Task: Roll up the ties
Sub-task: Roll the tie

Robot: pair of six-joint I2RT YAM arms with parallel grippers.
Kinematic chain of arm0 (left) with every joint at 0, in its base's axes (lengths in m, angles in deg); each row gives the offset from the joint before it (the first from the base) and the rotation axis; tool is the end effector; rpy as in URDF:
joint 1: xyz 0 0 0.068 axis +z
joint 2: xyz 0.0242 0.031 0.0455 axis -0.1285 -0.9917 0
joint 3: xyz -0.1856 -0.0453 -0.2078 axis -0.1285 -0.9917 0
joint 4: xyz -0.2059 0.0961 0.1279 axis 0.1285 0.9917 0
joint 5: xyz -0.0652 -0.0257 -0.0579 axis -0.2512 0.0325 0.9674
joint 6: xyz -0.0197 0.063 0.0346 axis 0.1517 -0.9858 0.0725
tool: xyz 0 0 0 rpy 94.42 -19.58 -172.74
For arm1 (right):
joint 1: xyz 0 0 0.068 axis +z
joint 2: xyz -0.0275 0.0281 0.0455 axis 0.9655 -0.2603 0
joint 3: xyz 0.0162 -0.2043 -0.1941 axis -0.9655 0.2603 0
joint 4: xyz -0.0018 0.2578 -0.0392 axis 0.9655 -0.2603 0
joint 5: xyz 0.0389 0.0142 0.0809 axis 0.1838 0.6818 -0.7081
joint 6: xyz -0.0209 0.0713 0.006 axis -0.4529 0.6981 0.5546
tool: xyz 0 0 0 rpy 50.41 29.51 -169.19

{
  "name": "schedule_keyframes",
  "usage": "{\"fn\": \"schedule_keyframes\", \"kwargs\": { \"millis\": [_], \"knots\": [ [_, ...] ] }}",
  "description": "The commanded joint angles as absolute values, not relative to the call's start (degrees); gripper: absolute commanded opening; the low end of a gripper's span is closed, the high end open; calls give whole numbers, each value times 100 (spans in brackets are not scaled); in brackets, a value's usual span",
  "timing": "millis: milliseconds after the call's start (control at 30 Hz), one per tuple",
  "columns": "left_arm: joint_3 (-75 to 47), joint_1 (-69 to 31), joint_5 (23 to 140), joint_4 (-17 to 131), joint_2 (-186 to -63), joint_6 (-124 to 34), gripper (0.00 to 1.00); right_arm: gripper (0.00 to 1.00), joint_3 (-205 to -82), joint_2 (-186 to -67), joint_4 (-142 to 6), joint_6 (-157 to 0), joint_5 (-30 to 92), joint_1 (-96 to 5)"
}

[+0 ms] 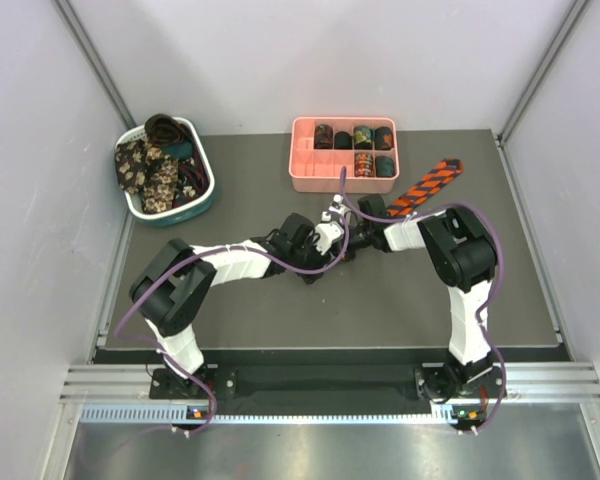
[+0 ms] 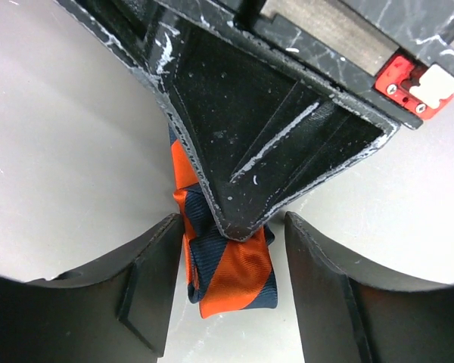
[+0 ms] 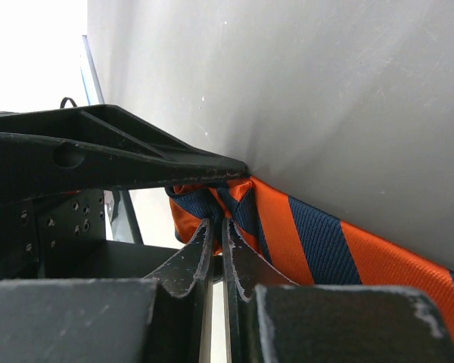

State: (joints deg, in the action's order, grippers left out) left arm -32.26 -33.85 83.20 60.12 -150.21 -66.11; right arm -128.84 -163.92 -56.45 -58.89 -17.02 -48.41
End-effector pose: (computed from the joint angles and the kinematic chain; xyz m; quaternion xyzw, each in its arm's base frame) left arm 0.2736 -0.2540 0.1446 0.4286 0.8258 -0.1740 0.3227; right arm 0.3420 0.2280 0.0989 -0.1715 0.8232 0.5318 0.1008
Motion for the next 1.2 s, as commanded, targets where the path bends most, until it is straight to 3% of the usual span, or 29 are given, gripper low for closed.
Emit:
{"fn": "schedule_keyframes", "kwargs": {
  "millis": [0,200,500,967,1000,1067,1167],
  "knots": [
    [-3116,-3393,8408,6211,-15203,-6674,61,2,-12981,-16328,-5663,-6192,-1282,-4767],
    [-3036,-3393,8399,6273,-15282,-6665,49,3,-12963,-16337,-5601,-6122,-1317,-4767],
    [-2957,-3428,8583,6510,-15326,-6648,33,17,-12867,-16232,-5522,-6113,-1291,-4793],
    [-3080,-3604,8751,6721,-15185,-6569,38,15,-12041,-15467,-5197,-5771,-676,-4618],
    [-3080,-3621,8751,6730,-15168,-6569,37,17,-11988,-15423,-5179,-5762,-624,-4582],
    [-3080,-3630,8716,6739,-15176,-6551,37,31,-11988,-15414,-5196,-5770,-632,-4582],
    [-3037,-3639,8541,6800,-15220,-6507,36,33,-12128,-15388,-5407,-5858,-606,-4617]
  ]
}}
